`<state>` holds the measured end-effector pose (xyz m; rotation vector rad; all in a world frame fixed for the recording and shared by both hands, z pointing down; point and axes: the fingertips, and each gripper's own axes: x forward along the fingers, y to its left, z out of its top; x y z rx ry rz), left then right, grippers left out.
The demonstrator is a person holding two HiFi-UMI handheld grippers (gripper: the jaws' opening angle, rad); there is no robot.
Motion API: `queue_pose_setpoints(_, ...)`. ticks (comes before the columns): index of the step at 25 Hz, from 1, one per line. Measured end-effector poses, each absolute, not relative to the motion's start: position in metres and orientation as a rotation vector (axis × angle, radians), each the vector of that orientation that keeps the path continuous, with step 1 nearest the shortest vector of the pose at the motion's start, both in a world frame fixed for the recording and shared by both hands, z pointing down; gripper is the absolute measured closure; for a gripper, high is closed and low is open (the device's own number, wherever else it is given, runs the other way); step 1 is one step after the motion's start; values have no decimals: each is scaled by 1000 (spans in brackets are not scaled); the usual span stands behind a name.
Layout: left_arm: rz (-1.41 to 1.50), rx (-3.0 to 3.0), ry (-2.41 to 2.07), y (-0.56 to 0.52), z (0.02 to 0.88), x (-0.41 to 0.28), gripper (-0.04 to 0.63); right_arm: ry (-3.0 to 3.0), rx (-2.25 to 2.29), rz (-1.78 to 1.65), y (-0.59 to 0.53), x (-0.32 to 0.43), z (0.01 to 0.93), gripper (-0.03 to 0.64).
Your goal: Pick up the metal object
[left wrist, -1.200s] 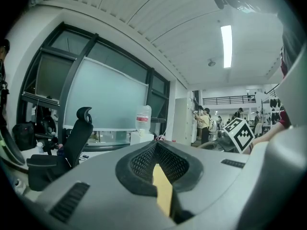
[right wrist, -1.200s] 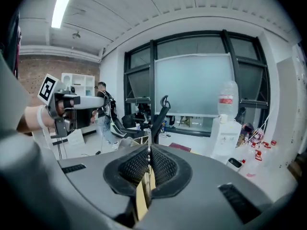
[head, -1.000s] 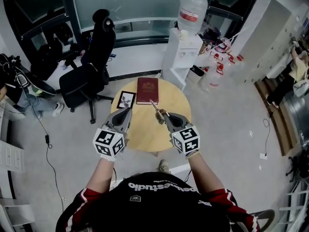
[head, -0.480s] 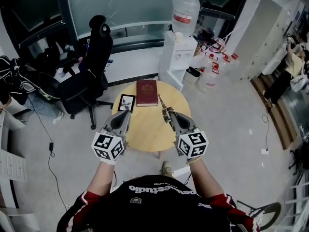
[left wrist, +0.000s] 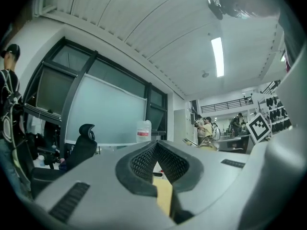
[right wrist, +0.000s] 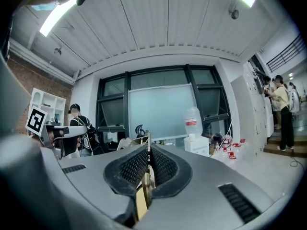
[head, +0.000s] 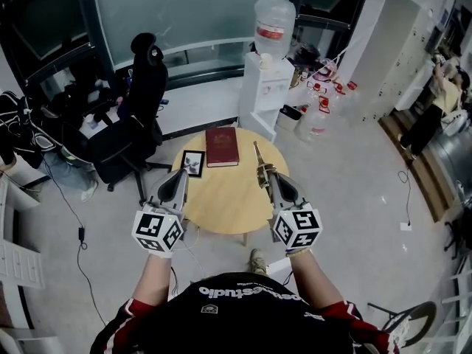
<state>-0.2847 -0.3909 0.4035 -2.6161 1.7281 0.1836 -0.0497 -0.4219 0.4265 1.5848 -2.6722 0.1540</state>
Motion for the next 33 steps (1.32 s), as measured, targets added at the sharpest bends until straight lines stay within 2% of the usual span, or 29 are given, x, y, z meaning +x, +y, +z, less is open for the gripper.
queue_pose_setpoints(33,274,-2649,1748,-375,406,-287,580,-2662,1625,21,-400,-57,396,586)
